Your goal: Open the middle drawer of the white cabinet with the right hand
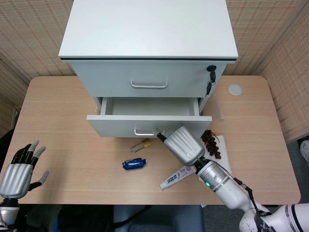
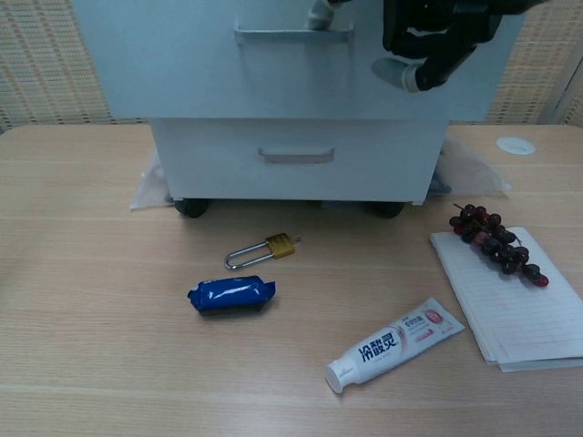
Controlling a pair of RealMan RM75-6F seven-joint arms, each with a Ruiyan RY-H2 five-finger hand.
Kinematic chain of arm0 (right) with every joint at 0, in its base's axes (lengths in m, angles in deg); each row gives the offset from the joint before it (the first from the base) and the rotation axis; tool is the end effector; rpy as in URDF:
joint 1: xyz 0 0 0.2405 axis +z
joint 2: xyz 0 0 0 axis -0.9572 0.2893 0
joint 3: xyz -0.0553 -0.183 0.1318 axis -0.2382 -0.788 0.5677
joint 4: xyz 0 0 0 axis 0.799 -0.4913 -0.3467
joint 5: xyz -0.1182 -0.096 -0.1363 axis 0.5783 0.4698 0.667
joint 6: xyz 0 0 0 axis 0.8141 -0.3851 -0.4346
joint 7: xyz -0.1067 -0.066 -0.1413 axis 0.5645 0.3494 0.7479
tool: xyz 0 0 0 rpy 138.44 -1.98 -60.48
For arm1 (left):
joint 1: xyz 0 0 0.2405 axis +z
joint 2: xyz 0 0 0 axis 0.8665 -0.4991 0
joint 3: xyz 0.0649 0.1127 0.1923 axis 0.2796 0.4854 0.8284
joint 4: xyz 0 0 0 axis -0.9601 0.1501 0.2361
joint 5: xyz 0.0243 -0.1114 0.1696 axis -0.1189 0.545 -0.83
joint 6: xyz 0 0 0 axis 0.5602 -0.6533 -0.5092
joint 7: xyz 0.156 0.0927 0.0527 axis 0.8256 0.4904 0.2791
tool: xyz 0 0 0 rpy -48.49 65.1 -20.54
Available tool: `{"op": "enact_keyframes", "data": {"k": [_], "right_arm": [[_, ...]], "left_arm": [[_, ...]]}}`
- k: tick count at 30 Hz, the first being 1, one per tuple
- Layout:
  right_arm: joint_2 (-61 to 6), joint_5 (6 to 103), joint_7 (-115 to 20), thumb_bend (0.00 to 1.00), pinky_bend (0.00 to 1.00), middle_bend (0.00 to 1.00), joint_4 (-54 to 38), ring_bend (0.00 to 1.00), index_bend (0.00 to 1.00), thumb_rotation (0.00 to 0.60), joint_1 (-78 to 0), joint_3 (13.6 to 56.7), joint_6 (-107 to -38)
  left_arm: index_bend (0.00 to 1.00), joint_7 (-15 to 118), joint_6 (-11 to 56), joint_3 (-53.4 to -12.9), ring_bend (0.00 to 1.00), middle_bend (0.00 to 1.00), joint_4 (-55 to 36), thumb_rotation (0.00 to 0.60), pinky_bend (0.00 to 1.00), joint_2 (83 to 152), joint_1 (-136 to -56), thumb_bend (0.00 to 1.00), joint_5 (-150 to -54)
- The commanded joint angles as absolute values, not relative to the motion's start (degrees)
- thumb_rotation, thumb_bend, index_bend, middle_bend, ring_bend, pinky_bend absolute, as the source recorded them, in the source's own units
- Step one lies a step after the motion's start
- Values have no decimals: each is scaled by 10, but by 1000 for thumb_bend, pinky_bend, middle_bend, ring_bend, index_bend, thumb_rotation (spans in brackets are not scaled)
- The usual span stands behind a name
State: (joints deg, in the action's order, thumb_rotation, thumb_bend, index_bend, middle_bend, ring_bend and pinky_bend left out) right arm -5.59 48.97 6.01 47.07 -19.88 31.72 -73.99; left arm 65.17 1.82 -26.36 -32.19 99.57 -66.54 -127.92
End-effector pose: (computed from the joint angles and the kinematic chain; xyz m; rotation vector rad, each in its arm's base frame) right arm 0.0013 -0.2929 0.0749 2.0776 -0.3948 0.8808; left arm -0.2687 0.2251 0.1349 -1.4950 -0.7643 -0.7890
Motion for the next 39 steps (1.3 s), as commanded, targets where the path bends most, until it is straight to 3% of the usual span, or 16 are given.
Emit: {"op": "enact_keyframes", "data": {"k": [1, 17, 26, 31, 39], "right_arm": [[-55, 498, 65, 489, 834, 881, 478, 932, 178, 600, -203, 312, -745], [-46, 562, 88, 489, 834, 881, 524, 932, 178, 600, -231, 278, -758], [-41, 646, 58, 489, 834, 880, 524, 932, 178, 600, -266, 268, -776], [-17, 758, 8, 489, 834, 877, 524, 932, 178, 600, -324, 245, -823], [56, 917, -76, 489, 833, 860, 520, 916, 178, 600, -463, 202, -973]], "left_arm": [[135, 651, 18, -263, 69, 43, -321, 600, 127, 997, -665, 312, -1279], [135, 655, 19, -263, 69, 43, -322, 600, 127, 997, -665, 312, -1279], [135, 657, 17, -264, 69, 43, -327, 600, 127, 995, -666, 312, -1280], [135, 655, 15, -265, 69, 43, -329, 600, 128, 992, -664, 312, -1280], [135, 648, 11, -266, 69, 43, -332, 600, 127, 990, -663, 312, -1281]]}}
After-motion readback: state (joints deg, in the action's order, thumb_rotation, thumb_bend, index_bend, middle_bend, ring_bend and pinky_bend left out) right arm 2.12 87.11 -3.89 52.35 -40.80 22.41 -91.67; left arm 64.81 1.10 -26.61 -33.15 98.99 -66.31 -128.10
